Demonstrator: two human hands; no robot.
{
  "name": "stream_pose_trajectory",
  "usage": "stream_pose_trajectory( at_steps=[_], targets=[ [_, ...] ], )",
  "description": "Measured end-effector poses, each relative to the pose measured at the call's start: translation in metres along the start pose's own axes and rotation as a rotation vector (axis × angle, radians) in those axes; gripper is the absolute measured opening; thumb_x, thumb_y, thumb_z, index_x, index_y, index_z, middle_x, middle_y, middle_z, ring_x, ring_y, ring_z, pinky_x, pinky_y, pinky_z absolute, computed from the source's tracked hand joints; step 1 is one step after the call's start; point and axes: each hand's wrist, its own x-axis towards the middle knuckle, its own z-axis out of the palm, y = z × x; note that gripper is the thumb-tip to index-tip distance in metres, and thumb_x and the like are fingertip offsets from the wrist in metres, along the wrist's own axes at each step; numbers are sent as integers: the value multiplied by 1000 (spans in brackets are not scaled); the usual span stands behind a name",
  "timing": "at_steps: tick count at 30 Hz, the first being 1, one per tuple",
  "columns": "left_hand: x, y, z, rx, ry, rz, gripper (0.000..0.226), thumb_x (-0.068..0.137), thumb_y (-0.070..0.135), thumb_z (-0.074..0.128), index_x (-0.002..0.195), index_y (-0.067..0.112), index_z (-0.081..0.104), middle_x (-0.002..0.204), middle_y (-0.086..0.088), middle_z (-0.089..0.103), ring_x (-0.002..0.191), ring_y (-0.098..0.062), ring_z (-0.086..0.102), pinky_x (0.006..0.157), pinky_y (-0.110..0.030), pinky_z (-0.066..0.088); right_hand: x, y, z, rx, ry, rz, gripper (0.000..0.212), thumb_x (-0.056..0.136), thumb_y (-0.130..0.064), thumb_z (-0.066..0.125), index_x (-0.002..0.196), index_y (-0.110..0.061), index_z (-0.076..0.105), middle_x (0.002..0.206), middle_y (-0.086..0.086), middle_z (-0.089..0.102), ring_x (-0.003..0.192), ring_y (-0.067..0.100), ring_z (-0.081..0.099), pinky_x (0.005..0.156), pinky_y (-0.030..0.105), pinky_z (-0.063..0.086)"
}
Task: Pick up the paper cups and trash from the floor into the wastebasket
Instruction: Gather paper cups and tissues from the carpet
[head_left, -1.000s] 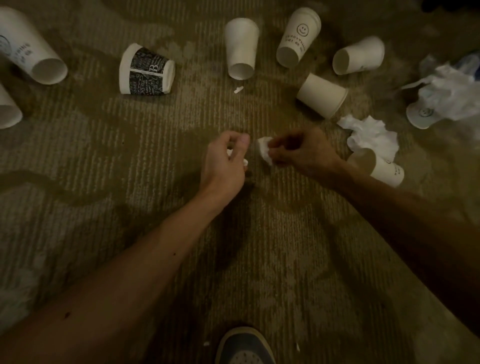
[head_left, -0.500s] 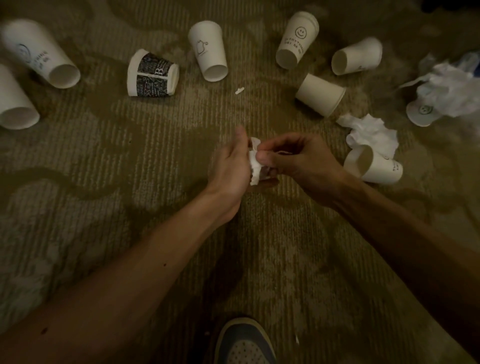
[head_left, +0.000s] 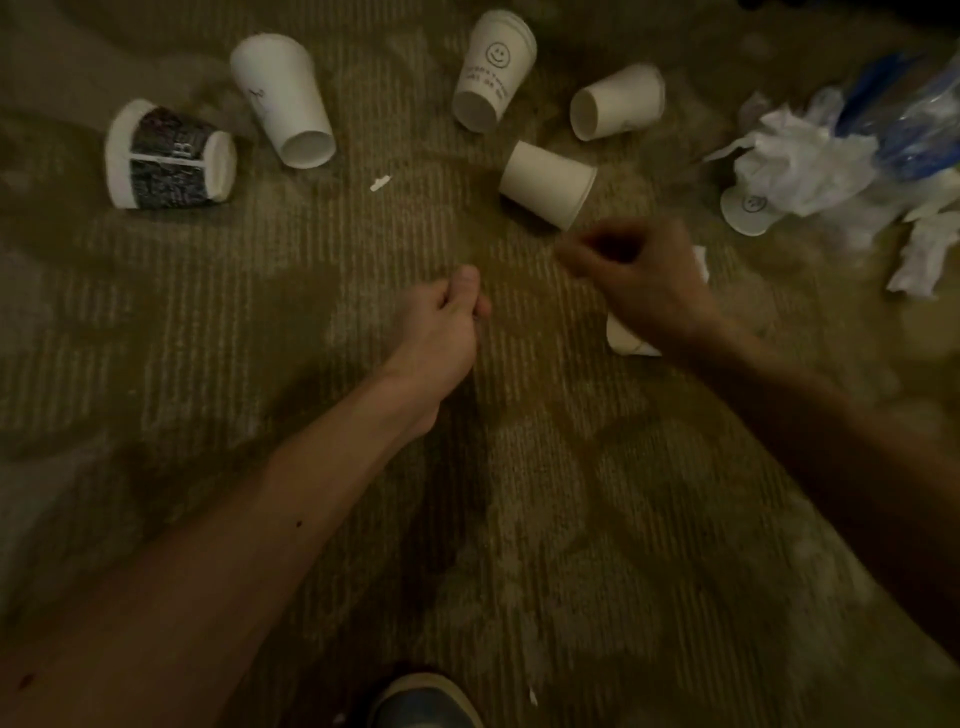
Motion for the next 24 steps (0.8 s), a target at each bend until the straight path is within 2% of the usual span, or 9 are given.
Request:
stream_pose_trajectory(
  at_steps=[2,4,6,7,10,12,16,21,24],
  targets=[
    [5,-1,7,10,-14,-12,45,102,50,41,68,25,58,44,16,44,41,-2,41,40,-21,29,22,18,-23,-184,176,60,20,92,-39,63,105,-25,68,102,-9,68,88,2,63,77,24,55],
    [9,-2,11,6,-31,-20,44,102,50,41,69,26,58,43,16,45,41,-2,42,38,-19,29,42,41,-37,-379,212,157,44,90,-50,62,120,-19,64,119,4,65,102,13,61,84,37,54],
    [11,-3,14,-17,-54,-34,43,103,47,41,70,25,58,42,16,43,38,0,40,35,-16,28,57,61,-41,-468,108,327,64,87,-58,62,135,-18,54,136,11,55,120,26,54,89,43,51],
    [12,-3,14,-26,-64,-38,43,104,45,40,71,24,57,42,15,42,36,0,38,35,-15,27,61,69,-40,-427,41,429,69,85,-59,64,140,-20,48,141,13,49,123,29,51,83,40,51],
    [15,-3,12,-34,-87,-34,43,104,44,39,71,22,56,43,15,42,36,0,38,34,-15,28,70,83,-34,-239,-60,580,73,82,-51,71,144,-24,44,140,12,47,117,29,53,68,33,47],
    [16,-3,10,-39,-95,-37,43,104,45,39,72,22,56,43,14,43,37,0,39,35,-15,29,77,84,-34,-234,-51,541,64,80,-44,75,136,-21,52,132,11,53,110,24,55,67,30,46],
    [16,-2,7,-21,-85,-48,42,104,47,39,75,22,58,44,15,46,38,1,42,35,-15,32,81,78,-35,-370,-65,336,23,85,-26,74,104,-14,68,109,6,64,80,6,54,57,21,40],
    [13,5,6,24,-49,-77,43,103,52,38,78,25,60,65,9,56,50,1,52,42,-15,39,73,48,-20,-394,-115,138,24,87,-26,72,109,-17,71,86,-11,59,72,-2,54,51,8,37],
    [7,11,3,6,-30,-89,42,102,53,37,84,26,62,74,7,58,54,0,54,43,-16,40,59,26,-11,-380,-139,19,23,88,-28,71,109,-20,71,93,-6,65,74,-3,58,52,4,41]
  ],
)
